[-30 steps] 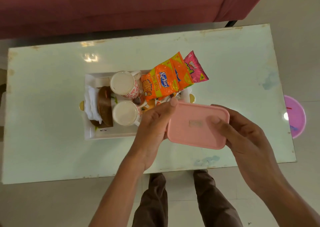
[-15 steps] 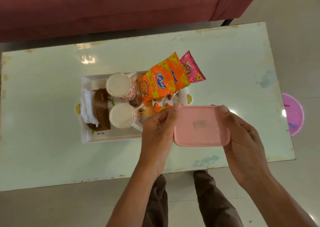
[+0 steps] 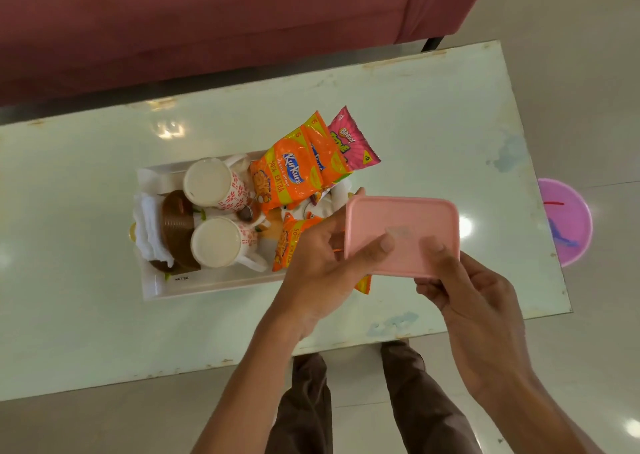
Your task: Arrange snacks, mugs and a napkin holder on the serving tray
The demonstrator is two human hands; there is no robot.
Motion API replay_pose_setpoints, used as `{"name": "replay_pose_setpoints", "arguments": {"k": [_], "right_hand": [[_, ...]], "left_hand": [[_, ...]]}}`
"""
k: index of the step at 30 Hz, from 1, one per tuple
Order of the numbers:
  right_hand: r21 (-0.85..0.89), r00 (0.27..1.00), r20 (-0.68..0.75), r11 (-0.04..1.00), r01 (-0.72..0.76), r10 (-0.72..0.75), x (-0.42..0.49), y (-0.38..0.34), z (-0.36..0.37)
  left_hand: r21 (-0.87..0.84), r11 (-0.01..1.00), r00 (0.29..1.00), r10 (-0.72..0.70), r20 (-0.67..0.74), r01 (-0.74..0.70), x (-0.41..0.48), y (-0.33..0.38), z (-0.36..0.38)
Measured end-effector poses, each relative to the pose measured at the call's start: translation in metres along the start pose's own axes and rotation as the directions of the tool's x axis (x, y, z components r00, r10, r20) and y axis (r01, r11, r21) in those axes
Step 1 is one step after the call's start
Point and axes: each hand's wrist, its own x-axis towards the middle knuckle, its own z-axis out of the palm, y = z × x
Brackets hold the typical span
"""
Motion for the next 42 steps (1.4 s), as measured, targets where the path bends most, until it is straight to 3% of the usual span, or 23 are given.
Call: {"name": "replay_pose_setpoints", "arguments": {"k": [3,6,8,10,12,14,19,23,42], "right_hand": [[-0.067,0.998,0.055,0.998,-0.018,0.022,0.012,-0.005,-0.025],[0.038,0.996,0.088,0.999,0.008,-0.012,0.031,-0.013,-0.049],[0.045,0.996,0.086,0.998,0.033,-0.037,0.044,-0.016,-0.055],[0.029,0.999,0.009,0.999,0.033,-0.033,0.056,-0.01,-0.056],[0.054,0.997,-0.083,0.999,-0.005,0.009,0.069,0.0,-0.05],[0.035,0.992,-0.118,0.999,-0.04,0.044,0.083,0.008,-0.043],[-0.178,0.993,-0.103,0.982,-0.068,0.051,0.118,0.023,-0.036],[-0.398,0.998,-0.065,0.917,-0.029,0.003,0.136,0.028,-0.037],[-0.396,0.997,0.056,0.918,-0.027,0.054,0.165,0.038,-0.033]], "left_hand": [[0.059,0.998,0.987,-0.04,0.155,0.031,0.021,0.007,0.003],[0.286,0.958,0.961,-0.07,0.269,-0.01,0.05,0.021,0.014],[0.369,0.929,0.977,-0.038,0.209,-0.042,0.068,0.025,0.031],[0.414,0.91,0.999,0.033,-0.01,-0.026,0.083,0.023,0.055],[0.369,0.929,0.968,0.069,-0.243,0.026,0.088,0.013,0.075],[0.238,0.966,0.928,-0.006,-0.373,0.102,0.093,0.001,0.09],[-0.069,0.964,0.878,-0.263,-0.399,0.258,0.111,-0.022,0.111],[-0.108,0.932,0.843,-0.358,-0.401,0.345,0.122,-0.029,0.109],[-0.209,0.931,0.792,-0.364,-0.491,0.299,0.144,-0.048,0.101]]}}
